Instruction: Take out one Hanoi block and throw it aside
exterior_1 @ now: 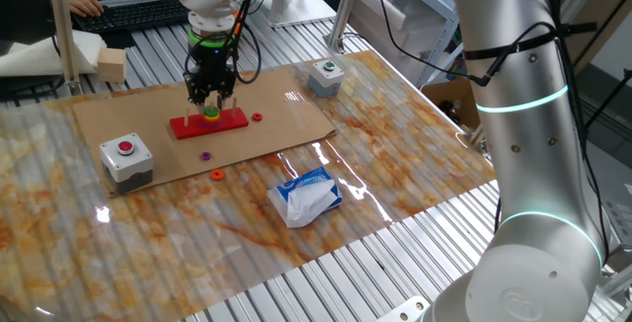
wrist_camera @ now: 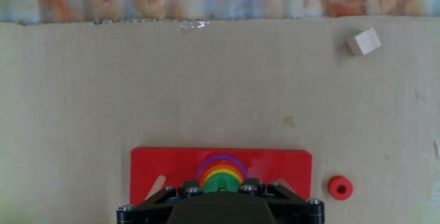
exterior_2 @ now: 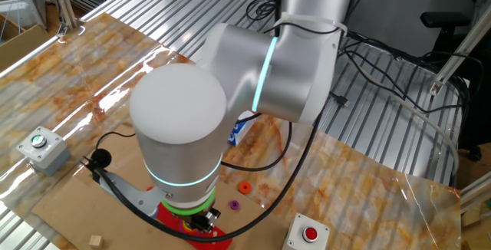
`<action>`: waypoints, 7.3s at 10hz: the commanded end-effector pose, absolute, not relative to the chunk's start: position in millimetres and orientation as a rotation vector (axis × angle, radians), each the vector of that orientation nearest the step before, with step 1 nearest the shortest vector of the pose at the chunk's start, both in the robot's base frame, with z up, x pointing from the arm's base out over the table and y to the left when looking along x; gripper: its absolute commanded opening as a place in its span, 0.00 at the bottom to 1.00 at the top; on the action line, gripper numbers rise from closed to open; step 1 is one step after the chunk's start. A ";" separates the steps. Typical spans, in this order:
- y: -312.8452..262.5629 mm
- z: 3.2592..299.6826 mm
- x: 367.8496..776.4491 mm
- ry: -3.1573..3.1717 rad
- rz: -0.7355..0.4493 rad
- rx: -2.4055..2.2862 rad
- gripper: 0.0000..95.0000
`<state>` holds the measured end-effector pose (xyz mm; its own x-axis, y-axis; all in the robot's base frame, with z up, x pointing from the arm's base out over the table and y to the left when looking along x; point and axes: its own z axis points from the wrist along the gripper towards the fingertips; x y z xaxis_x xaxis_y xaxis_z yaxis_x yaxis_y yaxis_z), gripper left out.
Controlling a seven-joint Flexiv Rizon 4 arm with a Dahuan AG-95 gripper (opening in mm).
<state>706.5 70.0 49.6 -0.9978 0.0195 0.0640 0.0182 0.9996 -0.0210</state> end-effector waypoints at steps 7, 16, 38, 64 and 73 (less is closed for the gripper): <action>69.9 48.4 705.1 -3.074 0.023 -0.018 0.00; 68.9 51.5 704.0 -3.077 0.025 -0.008 0.00; 68.7 52.2 703.5 -3.080 0.024 -0.042 0.40; 72.3 82.8 693.3 -3.081 0.009 -0.027 0.00; 81.7 109.8 678.6 -3.051 0.023 -0.011 0.00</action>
<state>676.4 80.0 111.9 -0.9956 0.0054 0.0938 0.0040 0.9999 -0.0158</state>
